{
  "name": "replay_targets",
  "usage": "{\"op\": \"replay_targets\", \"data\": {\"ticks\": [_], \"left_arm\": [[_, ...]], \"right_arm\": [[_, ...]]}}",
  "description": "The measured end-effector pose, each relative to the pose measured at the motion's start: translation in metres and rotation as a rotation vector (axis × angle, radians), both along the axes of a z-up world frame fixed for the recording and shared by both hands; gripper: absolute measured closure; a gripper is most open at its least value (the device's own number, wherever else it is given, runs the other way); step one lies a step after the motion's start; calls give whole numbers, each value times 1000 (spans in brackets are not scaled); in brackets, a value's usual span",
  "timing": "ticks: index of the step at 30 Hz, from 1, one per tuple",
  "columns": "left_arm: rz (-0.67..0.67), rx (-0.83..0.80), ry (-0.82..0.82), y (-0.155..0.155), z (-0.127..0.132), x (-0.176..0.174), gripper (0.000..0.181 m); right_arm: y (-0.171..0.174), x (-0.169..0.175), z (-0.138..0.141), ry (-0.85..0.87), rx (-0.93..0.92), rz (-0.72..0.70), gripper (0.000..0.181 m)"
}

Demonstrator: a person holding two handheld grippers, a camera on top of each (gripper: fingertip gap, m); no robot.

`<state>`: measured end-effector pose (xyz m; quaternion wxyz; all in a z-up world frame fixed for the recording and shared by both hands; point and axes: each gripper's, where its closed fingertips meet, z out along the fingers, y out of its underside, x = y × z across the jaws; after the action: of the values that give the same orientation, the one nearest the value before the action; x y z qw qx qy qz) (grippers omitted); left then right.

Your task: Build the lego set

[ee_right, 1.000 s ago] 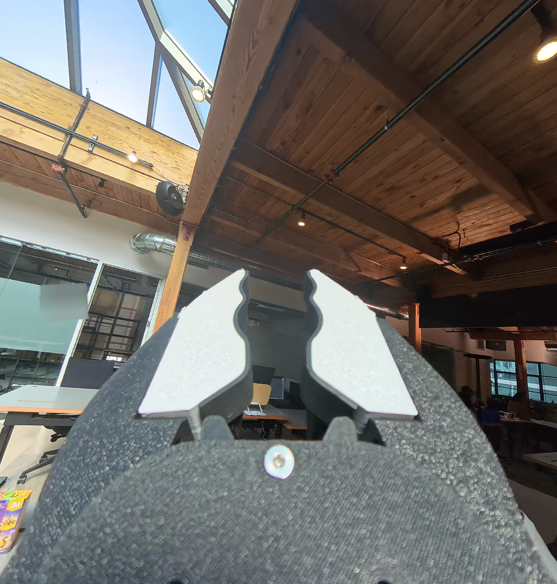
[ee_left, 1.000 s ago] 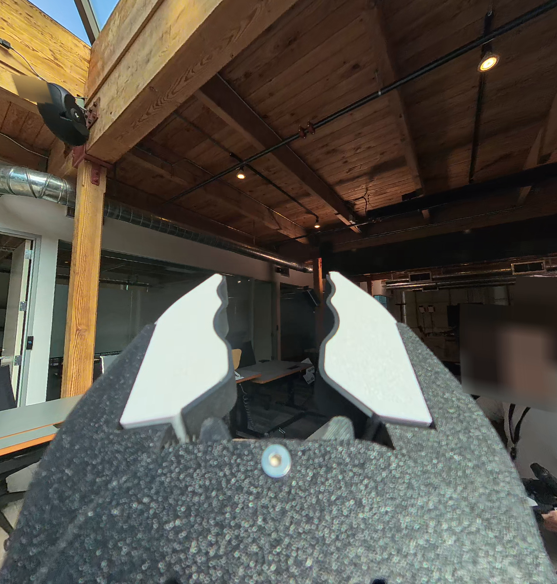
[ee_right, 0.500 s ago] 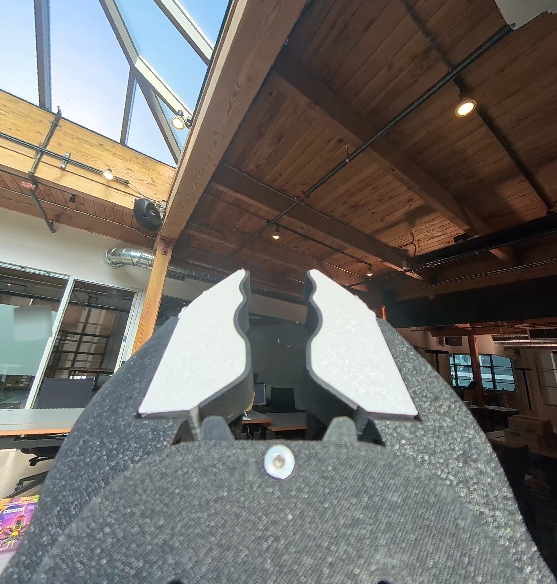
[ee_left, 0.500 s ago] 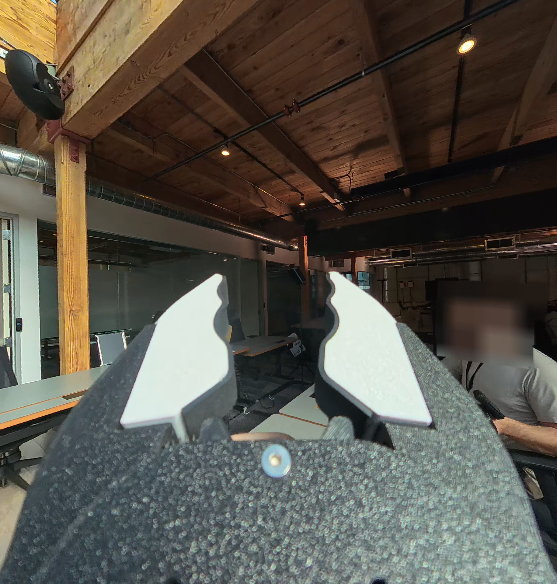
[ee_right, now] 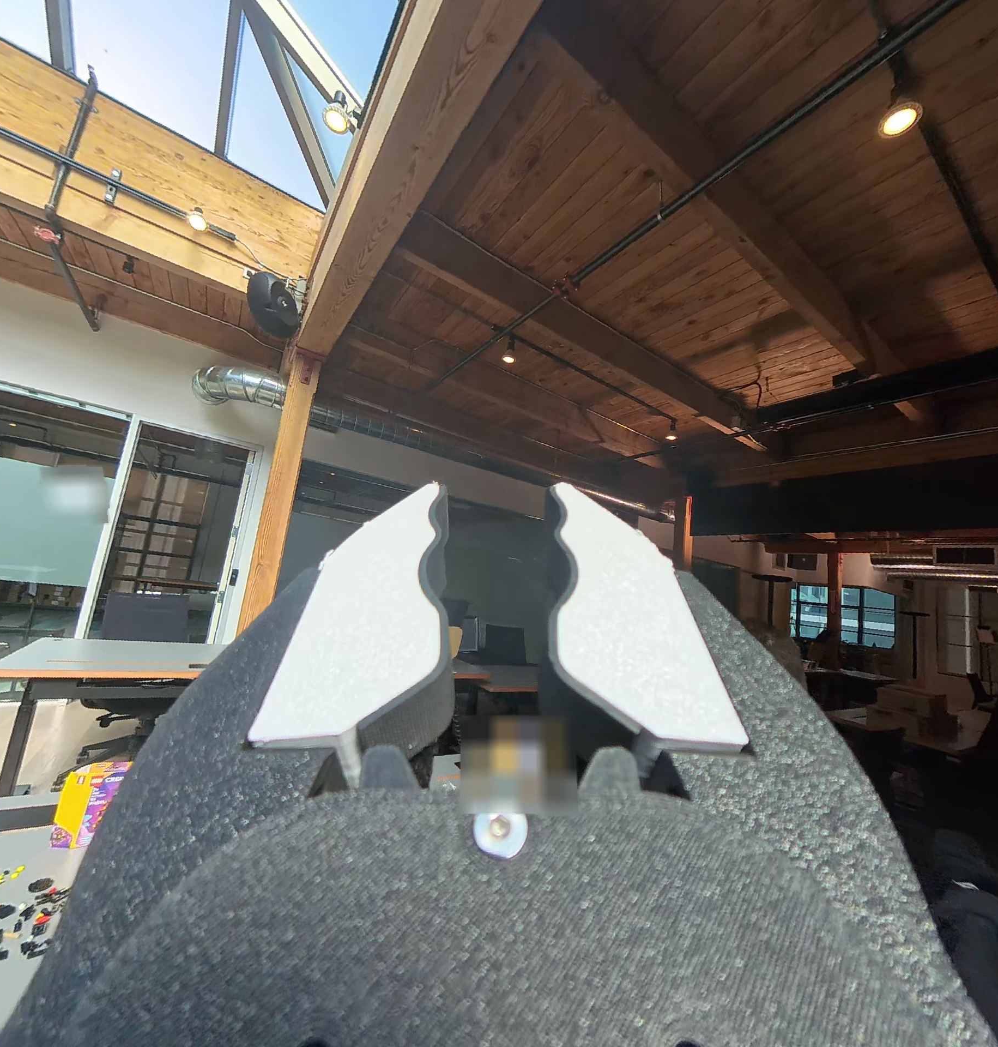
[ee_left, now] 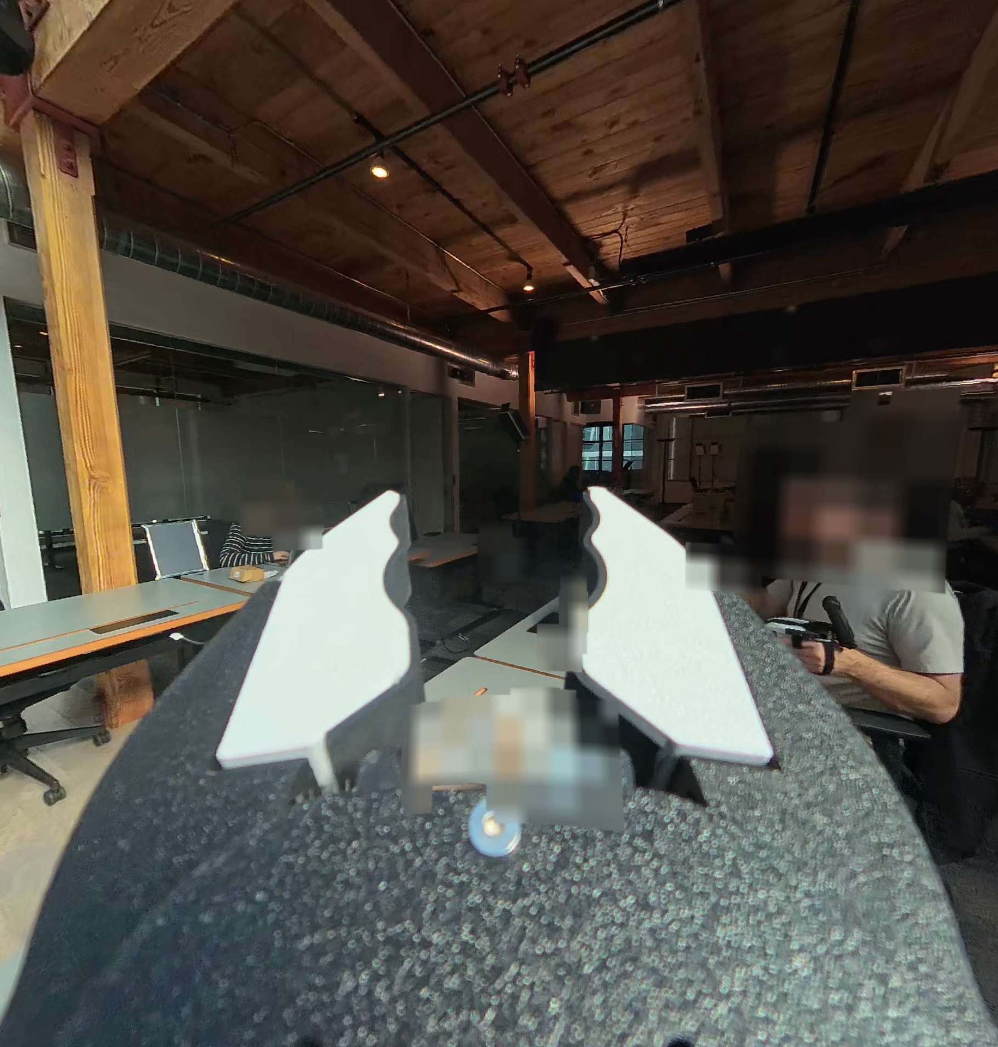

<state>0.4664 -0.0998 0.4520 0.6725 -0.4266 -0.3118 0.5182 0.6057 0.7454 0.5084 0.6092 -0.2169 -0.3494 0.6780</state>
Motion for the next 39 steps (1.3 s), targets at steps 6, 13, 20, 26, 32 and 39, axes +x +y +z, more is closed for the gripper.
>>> {"op": "replay_targets", "data": {"ticks": [6,13,20,26,32,39], "left_arm": [[-41,-68,-60,18,-14,-15,123],[-71,-62,-88,26,-27,-27,123],[-37,-81,-63,20,-21,-34,123],[-34,-157,-101,32,-35,-72,126],[-96,-135,-146,85,-117,-157,170],[-118,-132,-389,192,-331,-315,151]], "right_arm": [[11,15,-11,0,-37,-10,149],[5,-1,-15,-20,-43,27,149],[-4,-21,-15,-13,-20,29,149],[-12,-67,-36,-58,-26,35,150],[-45,-163,-109,-204,-18,72,155],[-180,-323,-303,-448,-117,380,157]]}}
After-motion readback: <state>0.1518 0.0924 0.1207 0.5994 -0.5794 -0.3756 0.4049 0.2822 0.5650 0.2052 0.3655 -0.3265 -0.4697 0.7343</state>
